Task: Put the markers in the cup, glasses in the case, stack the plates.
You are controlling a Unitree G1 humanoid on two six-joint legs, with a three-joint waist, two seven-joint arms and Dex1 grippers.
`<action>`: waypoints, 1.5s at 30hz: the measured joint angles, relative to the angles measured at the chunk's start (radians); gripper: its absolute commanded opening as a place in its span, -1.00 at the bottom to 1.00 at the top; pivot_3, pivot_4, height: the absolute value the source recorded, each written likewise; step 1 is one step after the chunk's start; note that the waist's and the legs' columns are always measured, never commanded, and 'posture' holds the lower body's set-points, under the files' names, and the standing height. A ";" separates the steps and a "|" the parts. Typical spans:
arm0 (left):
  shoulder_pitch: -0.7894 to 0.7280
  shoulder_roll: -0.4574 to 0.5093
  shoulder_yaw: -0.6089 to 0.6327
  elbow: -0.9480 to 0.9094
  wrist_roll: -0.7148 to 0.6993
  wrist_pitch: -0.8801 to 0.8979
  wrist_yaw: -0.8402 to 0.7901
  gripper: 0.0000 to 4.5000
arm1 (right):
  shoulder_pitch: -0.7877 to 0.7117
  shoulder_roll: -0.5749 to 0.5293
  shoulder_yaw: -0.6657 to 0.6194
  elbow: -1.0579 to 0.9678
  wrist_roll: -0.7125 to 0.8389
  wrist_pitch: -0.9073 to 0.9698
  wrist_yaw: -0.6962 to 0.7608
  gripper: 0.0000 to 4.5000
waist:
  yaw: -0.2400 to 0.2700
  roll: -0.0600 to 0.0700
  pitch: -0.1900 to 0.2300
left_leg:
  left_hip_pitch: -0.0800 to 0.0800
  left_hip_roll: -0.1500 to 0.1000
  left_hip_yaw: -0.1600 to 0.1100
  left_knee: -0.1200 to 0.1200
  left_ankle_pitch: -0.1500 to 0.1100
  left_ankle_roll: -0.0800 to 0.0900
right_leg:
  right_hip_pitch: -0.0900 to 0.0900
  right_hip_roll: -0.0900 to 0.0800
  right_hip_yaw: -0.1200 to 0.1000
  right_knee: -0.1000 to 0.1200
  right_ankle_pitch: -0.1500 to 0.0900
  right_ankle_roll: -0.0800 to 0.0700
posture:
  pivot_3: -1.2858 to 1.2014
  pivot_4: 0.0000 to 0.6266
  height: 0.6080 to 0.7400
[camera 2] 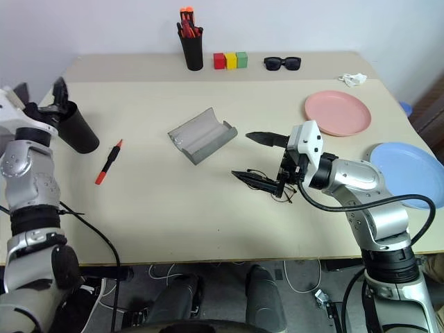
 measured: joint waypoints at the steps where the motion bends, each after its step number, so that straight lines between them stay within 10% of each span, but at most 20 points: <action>1: 0.024 0.013 -0.027 -0.063 -0.029 0.095 -0.021 0.96 | 0.000 0.000 0.000 0.000 0.000 0.000 0.001 1.00 | -0.001 0.000 0.000 | 0.000 0.000 0.000 0.000 0.000 0.000 | 0.000 0.000 0.000 0.000 0.000 0.000 | 0.03 -0.52 1.00; 10: 0.065 0.129 -0.092 -0.318 -0.151 0.667 0.035 0.96 | -0.001 0.006 0.000 0.021 -0.018 -0.016 0.001 1.00 | -0.004 0.001 0.000 | 0.001 0.000 0.000 0.000 0.000 0.000 | 0.000 0.001 0.000 0.001 0.000 0.000 | 0.03 -0.52 1.00; 21: -0.034 0.221 -0.277 -0.205 -0.022 0.884 0.001 0.96 | 0.005 -0.012 0.000 0.026 -0.025 -0.022 0.022 1.00 | -0.001 0.000 0.000 | 0.000 0.000 0.000 0.000 0.000 0.000 | 0.000 0.001 0.000 0.001 0.000 0.000 | 0.03 -0.52 1.00; 42: -0.252 0.207 -0.439 0.252 0.222 0.825 -0.148 0.96 | 0.033 0.001 -0.019 0.013 -0.025 -0.021 -0.020 1.00 | -0.001 0.000 0.000 | 0.000 0.000 0.000 0.000 0.000 0.000 | 0.000 0.001 0.000 0.001 0.000 0.000 | 0.03 -0.52 1.00; 45: -0.257 0.191 -0.441 0.270 0.236 0.823 -0.173 0.58 | 0.033 0.001 -0.019 0.013 -0.026 -0.021 -0.023 1.00 | -0.001 0.000 0.000 | 0.000 0.000 0.000 0.000 0.000 0.000 | 0.000 0.001 0.000 0.001 0.000 0.000 | 0.03 -0.52 1.00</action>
